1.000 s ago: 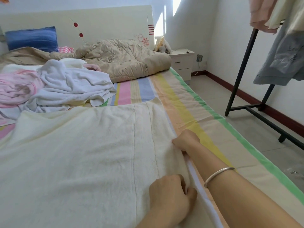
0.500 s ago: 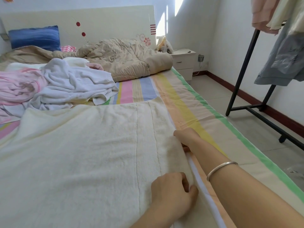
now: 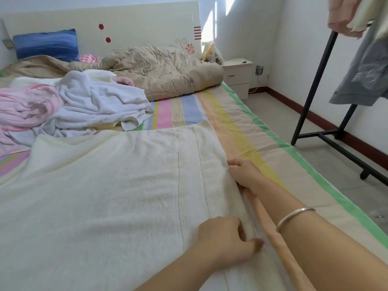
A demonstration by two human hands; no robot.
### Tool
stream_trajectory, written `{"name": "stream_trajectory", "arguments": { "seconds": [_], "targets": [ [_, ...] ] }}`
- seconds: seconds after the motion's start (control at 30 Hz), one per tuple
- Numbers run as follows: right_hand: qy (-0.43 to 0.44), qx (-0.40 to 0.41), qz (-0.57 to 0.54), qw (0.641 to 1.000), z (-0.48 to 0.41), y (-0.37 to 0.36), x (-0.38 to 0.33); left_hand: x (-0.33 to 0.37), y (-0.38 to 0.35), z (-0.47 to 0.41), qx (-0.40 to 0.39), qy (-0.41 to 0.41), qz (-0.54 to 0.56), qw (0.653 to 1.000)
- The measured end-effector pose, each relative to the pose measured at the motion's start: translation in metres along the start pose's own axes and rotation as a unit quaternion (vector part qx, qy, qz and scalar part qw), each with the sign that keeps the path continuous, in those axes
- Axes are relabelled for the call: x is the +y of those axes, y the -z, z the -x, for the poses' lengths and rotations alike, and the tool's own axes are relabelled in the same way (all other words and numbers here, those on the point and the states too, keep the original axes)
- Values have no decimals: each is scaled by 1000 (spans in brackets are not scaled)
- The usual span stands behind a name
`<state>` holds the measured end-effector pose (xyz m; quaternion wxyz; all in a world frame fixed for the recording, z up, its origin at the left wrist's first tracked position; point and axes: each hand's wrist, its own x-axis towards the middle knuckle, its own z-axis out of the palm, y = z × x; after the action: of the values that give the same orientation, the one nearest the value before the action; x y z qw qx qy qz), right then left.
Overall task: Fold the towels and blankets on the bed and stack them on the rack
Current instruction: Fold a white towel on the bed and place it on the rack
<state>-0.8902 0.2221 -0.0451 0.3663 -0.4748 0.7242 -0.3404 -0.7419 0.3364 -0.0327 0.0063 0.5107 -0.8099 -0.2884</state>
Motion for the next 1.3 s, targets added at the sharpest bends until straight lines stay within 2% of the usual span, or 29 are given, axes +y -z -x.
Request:
{"name": "stream_trajectory", "arguments": {
  "seconds": [0.07, 0.2, 0.33, 0.57, 0.63, 0.77, 0.93, 0.97, 1.0, 1.07, 1.1, 1.13, 1.2, 1.3],
  "targets": [
    [5, -18, 22, 1000, 19, 2, 6, 0, -4, 8, 42, -15, 9, 999],
    [13, -3, 39, 999, 68, 8, 27, -7, -12, 27, 88, -70, 46, 993],
    [7, -15, 64, 998, 131, 17, 42, -20, -28, 55, 120, -139, -12, 983],
    [32, 20, 220, 975, 208, 23, 58, -10, -51, 106, 81, -149, -110, 979],
    [29, 41, 214, 975, 217, 26, 62, -4, -57, 113, 67, -153, -128, 978],
    [-6, 77, 187, 979, 231, 24, 63, -1, -77, 130, 100, -207, -137, 964],
    [-17, 107, 234, 966, 272, 11, 73, -4, -97, 150, 113, -261, -187, 940],
    [-7, 115, 233, 966, 280, 10, 75, -2, -92, 147, 108, -273, -154, 943],
    [0, 123, 234, 964, 288, 9, 77, 0, -85, 146, 67, -265, -91, 957],
    [3, 145, 288, 947, 297, 9, 75, 1, -67, 141, -23, -225, 107, 968],
    [6, 161, 336, 928, 300, 8, 71, 0, -57, 143, -21, -201, 200, 959],
    [14, 182, 382, 906, 301, 7, 68, -3, -47, 144, 10, -183, 256, 949],
    [51, 216, 451, 865, 295, -4, 62, -21, -29, 147, 99, -141, 302, 938],
    [165, 233, 424, 860, 277, -45, 44, -68, 3, 146, 192, -62, 293, 935]
  ]
}}
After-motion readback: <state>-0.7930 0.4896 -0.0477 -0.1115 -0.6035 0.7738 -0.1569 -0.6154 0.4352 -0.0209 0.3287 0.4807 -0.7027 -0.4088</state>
